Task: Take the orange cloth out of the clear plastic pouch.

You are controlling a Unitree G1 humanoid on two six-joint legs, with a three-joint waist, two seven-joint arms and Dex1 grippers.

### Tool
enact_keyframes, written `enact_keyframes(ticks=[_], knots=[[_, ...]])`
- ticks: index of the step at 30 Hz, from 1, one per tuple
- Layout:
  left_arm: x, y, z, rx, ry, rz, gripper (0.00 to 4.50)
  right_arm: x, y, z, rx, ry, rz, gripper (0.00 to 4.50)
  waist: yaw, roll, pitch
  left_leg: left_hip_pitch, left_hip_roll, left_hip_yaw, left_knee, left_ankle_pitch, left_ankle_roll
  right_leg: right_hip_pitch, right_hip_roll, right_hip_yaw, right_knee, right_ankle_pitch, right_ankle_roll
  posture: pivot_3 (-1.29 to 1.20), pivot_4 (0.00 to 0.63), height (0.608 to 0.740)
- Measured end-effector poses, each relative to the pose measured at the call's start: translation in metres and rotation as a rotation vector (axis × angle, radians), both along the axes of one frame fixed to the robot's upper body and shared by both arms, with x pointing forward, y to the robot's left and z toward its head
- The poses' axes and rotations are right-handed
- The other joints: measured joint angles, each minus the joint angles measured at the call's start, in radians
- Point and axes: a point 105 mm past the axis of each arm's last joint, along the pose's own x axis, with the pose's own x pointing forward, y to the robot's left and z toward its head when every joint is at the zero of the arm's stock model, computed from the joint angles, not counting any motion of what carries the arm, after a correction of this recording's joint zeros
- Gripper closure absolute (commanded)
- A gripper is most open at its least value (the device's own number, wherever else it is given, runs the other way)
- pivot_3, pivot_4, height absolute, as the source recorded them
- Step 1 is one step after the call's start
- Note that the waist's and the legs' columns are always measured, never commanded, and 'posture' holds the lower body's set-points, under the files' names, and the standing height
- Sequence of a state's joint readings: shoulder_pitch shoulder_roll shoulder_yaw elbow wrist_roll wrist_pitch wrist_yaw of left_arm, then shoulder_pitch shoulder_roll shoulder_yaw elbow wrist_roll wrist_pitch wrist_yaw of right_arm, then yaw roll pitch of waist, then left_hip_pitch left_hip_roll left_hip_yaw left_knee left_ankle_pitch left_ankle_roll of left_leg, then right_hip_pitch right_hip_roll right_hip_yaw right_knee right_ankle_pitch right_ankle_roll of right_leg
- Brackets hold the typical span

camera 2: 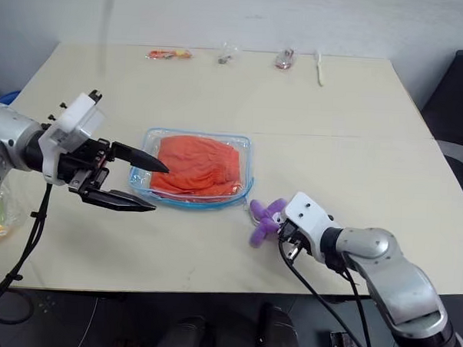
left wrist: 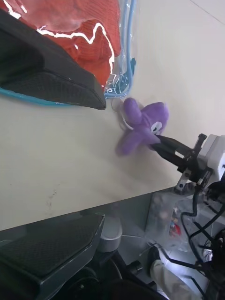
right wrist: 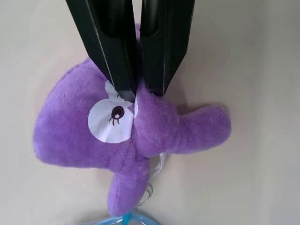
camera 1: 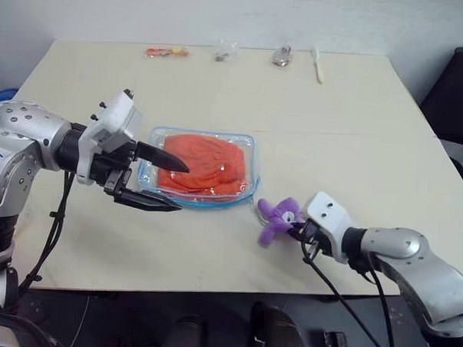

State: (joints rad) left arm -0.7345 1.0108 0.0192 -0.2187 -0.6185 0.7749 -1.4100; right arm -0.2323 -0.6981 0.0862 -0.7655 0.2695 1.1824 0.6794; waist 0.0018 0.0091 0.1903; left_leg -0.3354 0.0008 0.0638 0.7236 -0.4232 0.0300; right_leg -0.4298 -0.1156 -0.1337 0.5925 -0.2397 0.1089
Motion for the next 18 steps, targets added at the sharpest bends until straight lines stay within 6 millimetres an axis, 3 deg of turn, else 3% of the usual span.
enact_keyframes(ticks=[5, 10, 18], knots=[[0.0, -0.004, 0.0, 0.0, -0.004, -0.024, 0.74, -0.001, 0.014, -0.005, 0.096, 0.065, -0.099, 4.48, -0.004, 0.0, 0.0, 0.001, 0.001, 0.001, 0.0, 0.0, 0.0, 0.0, 0.001, 0.0, 0.0, 0.0, 0.0, 0.0, 0.15, 0.74], [0.003, -0.004, 0.003, -0.003, -0.005, -0.04, 0.74, -0.002, 0.017, -0.004, 0.103, 0.072, -0.129, 3.07, -0.005, 0.0, 0.0, 0.001, 0.0, 0.002, -0.001, 0.0, -0.001, 0.0, 0.001, 0.0, 0.0, 0.0, -0.001, 0.0, 0.15, 0.74], [0.008, -0.001, 0.002, -0.005, -0.011, -0.032, 0.74, -0.006, 0.018, -0.001, 0.101, 0.076, -0.093, 0.32, -0.004, 0.0, -0.001, 0.001, 0.0, 0.002, -0.001, 0.0, -0.001, 0.0, 0.001, 0.0, 0.0, 0.0, -0.001, 0.0, 0.15, 0.74]])
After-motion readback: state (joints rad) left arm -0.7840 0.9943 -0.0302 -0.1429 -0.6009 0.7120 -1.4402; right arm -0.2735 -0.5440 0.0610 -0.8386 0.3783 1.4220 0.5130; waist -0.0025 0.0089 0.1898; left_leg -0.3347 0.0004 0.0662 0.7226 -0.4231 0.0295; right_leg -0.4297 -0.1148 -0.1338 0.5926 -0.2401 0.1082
